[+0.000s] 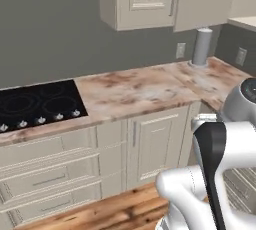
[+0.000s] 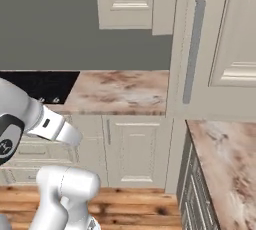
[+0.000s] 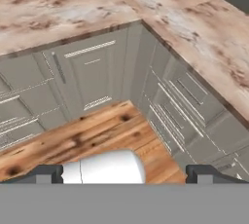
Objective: There is a bowl on the dining counter. Grab a lemon wedge from the fridge and place it in the bowl. Then get the liquor bottle and glass cup from the cabinet and place them next to the bowl.
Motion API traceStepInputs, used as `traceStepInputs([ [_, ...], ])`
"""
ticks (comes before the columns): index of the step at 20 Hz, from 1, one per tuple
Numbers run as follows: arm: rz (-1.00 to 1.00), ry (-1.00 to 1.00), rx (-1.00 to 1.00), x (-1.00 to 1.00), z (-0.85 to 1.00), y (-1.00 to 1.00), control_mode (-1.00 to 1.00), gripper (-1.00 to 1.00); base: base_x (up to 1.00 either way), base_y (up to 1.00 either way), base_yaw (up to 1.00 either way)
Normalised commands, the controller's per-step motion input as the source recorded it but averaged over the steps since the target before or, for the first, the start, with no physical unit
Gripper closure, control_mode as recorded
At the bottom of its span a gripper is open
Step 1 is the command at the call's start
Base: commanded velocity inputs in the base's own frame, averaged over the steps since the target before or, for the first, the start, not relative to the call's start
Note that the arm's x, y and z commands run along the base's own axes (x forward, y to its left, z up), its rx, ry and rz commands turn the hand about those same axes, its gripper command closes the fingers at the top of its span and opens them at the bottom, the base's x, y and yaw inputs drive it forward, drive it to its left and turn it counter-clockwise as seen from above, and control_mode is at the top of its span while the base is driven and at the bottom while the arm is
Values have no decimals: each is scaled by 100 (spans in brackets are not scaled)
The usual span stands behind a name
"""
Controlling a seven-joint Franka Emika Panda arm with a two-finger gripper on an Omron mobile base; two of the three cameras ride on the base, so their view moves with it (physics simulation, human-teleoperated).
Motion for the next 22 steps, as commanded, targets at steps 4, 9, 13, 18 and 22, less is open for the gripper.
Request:
traceStepInputs([
  [4, 0, 0, 0, 0, 0, 0, 100, -100, 91, 6, -46],
  [9, 0, 0, 0, 0, 0, 0, 100, -100, 73, 1, -56],
  [13, 0, 0, 0, 0, 0, 0, 100, -100, 62, 0, -63],
  [18, 0, 0, 0, 0, 0, 0, 100, -100, 50, 0, -66],
  [22, 0, 0, 0, 0, 0, 0, 100, -100, 47, 0, -67],
])
